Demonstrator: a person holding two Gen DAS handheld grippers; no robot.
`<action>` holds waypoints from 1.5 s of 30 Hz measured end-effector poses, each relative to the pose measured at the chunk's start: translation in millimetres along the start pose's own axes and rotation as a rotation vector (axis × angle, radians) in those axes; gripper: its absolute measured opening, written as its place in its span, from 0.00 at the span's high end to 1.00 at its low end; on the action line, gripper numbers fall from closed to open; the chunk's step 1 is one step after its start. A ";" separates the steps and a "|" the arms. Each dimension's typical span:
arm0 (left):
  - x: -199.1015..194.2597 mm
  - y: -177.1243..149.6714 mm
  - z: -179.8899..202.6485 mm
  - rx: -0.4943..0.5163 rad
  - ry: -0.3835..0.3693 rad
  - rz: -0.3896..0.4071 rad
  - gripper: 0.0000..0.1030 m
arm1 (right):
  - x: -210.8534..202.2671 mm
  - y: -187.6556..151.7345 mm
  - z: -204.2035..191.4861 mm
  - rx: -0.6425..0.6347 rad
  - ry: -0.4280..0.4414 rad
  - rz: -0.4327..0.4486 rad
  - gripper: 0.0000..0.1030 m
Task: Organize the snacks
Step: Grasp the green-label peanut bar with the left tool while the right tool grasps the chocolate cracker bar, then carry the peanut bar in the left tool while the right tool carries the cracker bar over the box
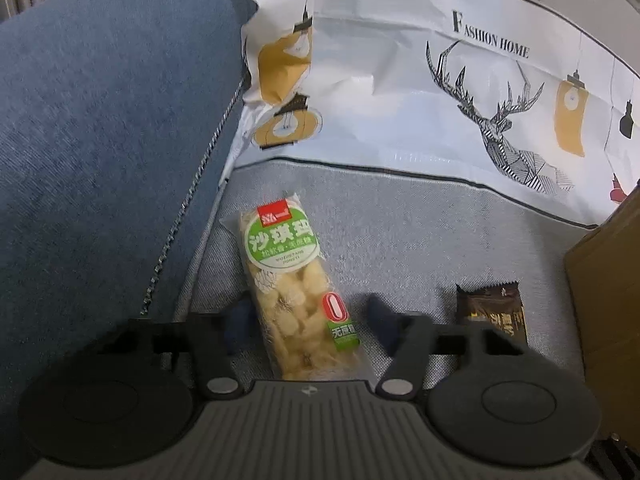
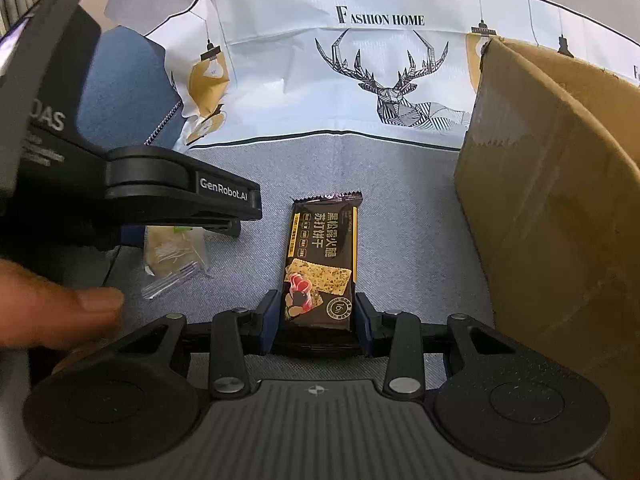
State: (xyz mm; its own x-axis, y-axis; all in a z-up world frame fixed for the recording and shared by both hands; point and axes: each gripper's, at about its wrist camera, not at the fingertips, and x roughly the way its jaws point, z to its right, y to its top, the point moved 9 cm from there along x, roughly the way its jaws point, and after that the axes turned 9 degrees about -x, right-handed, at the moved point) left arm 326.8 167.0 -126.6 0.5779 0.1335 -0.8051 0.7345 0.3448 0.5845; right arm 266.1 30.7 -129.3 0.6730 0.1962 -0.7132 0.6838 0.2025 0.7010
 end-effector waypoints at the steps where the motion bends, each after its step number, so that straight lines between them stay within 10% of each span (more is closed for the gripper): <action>1: -2.2 -0.1 -0.6 -0.005 0.001 -0.002 0.60 | -1.4 0.2 0.7 0.000 0.002 0.003 0.60; 24: -147.7 -92.9 -18.9 0.063 -0.146 0.001 0.62 | -114.9 -70.8 1.1 -0.102 0.186 -0.003 0.61; 31: -156.2 -117.1 -6.6 0.091 -0.232 -0.090 0.62 | -135.2 -92.5 1.9 -0.116 0.227 -0.040 0.61; 45: -122.7 -152.2 8.6 0.204 -0.175 -0.255 0.46 | -121.3 -117.7 2.1 -0.125 0.230 -0.100 0.56</action>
State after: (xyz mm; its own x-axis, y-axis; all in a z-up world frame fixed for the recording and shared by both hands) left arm 147.2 90.2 -115.9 0.4063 -0.0998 -0.9083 0.9084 0.1516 0.3897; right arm 104.6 -19.0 -125.3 0.5122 0.3793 -0.7706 0.6941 0.3455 0.6315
